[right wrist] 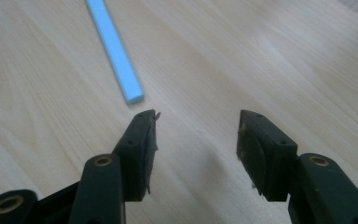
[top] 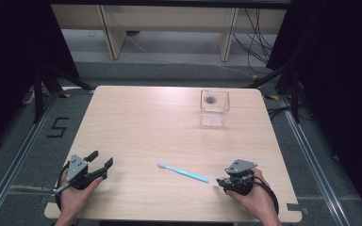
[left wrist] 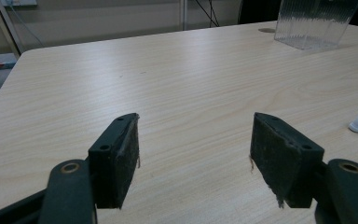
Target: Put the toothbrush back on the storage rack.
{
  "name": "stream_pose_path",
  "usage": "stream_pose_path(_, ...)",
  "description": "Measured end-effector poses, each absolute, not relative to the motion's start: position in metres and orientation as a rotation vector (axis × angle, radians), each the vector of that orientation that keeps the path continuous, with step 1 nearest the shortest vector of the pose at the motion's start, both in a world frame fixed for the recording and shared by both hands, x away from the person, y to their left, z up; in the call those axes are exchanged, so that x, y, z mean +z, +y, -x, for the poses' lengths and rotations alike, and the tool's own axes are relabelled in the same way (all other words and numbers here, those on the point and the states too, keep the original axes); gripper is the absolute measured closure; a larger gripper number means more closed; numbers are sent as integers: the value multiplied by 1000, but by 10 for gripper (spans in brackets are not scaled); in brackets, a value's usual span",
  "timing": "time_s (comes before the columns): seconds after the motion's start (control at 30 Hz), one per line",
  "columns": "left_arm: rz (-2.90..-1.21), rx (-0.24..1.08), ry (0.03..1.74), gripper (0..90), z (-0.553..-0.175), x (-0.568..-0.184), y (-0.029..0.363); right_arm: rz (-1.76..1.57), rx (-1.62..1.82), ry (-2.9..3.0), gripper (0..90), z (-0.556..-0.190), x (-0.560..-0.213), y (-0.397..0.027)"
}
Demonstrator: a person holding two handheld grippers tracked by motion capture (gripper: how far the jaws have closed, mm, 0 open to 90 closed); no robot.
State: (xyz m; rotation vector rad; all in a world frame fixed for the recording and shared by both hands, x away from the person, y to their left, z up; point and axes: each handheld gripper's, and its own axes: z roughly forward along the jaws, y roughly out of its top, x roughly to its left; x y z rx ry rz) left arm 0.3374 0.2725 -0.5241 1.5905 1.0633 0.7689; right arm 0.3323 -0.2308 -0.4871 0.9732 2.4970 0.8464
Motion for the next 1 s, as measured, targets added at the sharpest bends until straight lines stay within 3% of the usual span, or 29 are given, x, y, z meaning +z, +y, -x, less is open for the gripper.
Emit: stream_pose_path(1.0,-1612,765,1055,326,-337,-523,272,-769,492,2838,560,-360,-459,-196)
